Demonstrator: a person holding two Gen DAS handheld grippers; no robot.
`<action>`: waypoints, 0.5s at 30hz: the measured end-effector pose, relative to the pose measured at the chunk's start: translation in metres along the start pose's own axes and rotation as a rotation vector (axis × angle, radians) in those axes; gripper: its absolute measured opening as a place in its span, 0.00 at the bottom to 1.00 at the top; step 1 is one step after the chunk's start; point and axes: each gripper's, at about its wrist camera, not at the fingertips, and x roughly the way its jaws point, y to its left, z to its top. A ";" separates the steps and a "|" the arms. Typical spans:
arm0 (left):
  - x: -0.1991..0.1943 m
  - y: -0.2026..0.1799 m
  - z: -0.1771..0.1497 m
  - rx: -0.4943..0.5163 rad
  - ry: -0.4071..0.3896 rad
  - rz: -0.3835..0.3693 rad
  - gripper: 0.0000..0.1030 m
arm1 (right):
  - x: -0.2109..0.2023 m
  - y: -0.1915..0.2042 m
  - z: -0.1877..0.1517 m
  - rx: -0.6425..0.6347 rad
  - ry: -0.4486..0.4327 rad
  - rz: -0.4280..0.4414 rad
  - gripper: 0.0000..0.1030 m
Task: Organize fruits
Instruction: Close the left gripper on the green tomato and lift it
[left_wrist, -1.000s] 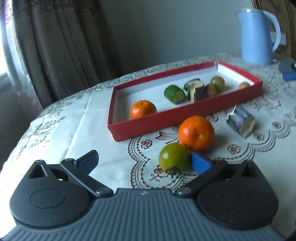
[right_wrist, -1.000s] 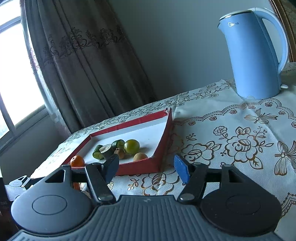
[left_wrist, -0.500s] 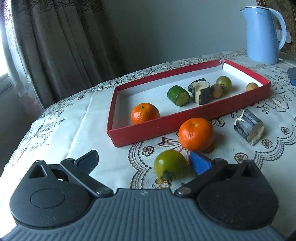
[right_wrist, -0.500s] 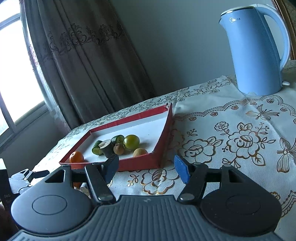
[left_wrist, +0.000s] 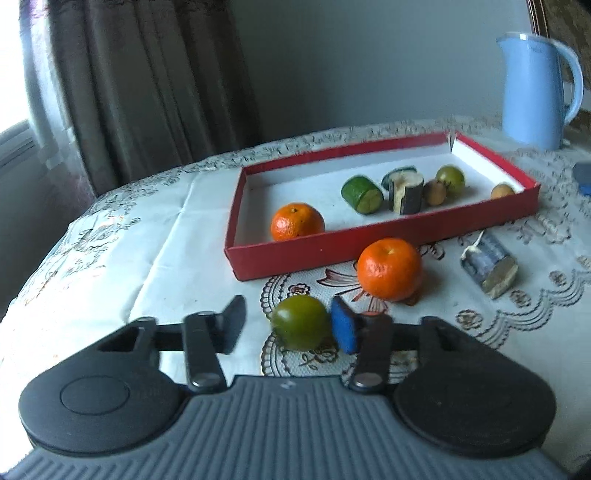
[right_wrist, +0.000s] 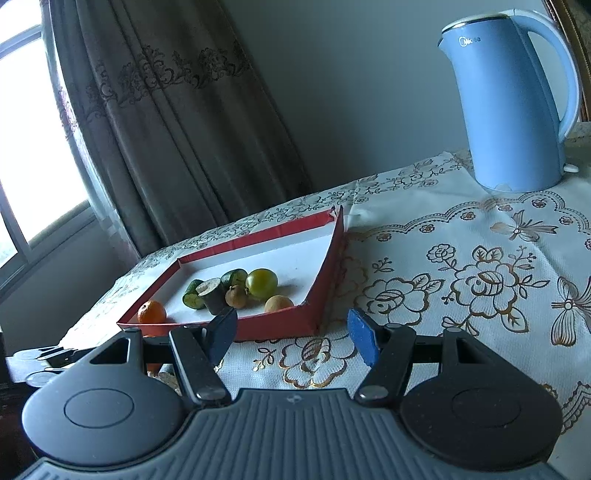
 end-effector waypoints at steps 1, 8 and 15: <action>-0.007 0.001 0.000 -0.011 -0.013 0.000 0.38 | 0.000 0.000 0.000 0.001 0.001 -0.001 0.64; -0.035 0.007 0.000 -0.045 -0.069 -0.041 0.35 | -0.002 -0.001 0.000 0.003 -0.005 -0.009 0.64; -0.028 -0.002 -0.009 0.000 -0.057 -0.059 0.59 | -0.001 -0.001 -0.001 0.004 -0.004 -0.012 0.64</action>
